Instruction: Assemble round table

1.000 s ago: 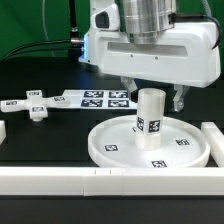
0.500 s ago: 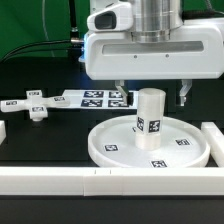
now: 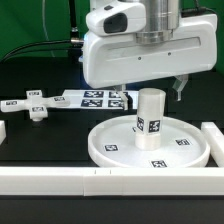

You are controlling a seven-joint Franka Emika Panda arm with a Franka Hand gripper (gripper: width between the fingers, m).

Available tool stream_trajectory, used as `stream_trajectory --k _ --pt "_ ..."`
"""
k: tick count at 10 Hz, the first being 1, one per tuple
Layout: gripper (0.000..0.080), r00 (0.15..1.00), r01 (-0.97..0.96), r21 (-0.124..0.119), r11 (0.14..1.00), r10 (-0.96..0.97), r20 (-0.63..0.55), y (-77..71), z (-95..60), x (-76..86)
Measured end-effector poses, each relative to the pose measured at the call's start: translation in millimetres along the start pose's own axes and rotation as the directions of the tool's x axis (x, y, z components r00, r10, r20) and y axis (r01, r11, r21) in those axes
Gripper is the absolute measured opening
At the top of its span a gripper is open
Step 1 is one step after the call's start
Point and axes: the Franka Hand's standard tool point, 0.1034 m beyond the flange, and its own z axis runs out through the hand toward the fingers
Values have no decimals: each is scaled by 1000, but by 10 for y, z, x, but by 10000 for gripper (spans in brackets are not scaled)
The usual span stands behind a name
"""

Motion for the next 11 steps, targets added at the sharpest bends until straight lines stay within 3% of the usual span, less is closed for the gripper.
stream_trajectory --k 3,4,7,9,10,11 --pt "649 934 358 -41 933 -358 6 -37 -16 51" --pt "649 874 485 -36 874 -485 13 -7 -29 56" --pt "649 806 592 -35 805 -592 20 19 -29 49" --pt "649 706 708 -41 705 -708 32 38 -29 49" --pt "649 647 763 -57 644 -762 39 8 -22 66" --pt "649 549 835 -61 546 -834 55 -15 -19 76"
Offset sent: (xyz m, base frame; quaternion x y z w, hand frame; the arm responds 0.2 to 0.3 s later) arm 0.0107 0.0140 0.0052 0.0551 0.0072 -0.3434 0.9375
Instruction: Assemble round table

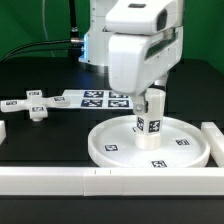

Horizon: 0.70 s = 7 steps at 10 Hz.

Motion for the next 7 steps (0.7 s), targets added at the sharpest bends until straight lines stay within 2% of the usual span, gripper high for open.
stream_trajectory --k 5,7 --pt "649 949 312 0 950 -312 37 -24 24 34" --pt "649 893 446 6 895 -446 56 -25 32 29"
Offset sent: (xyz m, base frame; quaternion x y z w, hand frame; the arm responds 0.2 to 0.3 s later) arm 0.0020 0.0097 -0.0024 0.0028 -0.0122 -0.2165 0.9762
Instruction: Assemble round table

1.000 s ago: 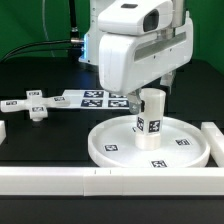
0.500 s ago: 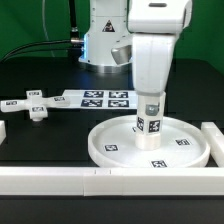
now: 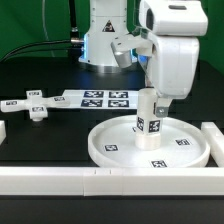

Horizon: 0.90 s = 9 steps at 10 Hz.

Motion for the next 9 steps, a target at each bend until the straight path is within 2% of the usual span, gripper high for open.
stream_trajectory --k 3,5,6,7,9 --pt "649 984 179 4 984 -179 19 -6 18 -42" --pt "649 978 206 11 978 -206 19 -24 54 -80" --pt "556 979 202 11 979 -203 19 -24 54 -80" --pt "405 979 202 12 979 -202 19 -26 56 -84" --pt "407 979 201 12 980 -201 19 -26 57 -88"
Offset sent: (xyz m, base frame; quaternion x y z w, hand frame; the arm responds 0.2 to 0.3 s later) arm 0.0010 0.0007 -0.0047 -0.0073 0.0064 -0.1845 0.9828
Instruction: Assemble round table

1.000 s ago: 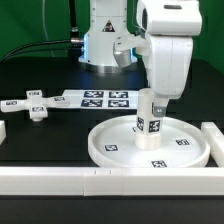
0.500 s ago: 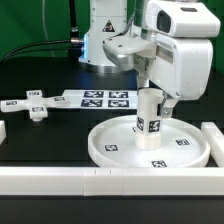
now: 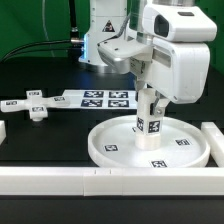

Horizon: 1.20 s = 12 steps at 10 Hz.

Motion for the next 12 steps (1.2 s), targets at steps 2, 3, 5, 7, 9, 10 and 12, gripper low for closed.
stream_trajectory --k 2,3,5,7,9,10,12 --pt "407 1000 -19 0 1000 19 0 -1 0 -4" --pt "407 999 -42 5 999 42 -1 -6 0 -7" --pt "407 956 -294 58 954 294 12 -37 3 -4" --pt "409 906 -422 54 905 422 19 -29 2 -6" --pt "409 845 -535 51 843 535 26 -29 2 -6" --pt "409 799 -601 49 798 600 29 -30 2 -8" --pt "409 624 -781 66 621 781 29 -53 8 -10"
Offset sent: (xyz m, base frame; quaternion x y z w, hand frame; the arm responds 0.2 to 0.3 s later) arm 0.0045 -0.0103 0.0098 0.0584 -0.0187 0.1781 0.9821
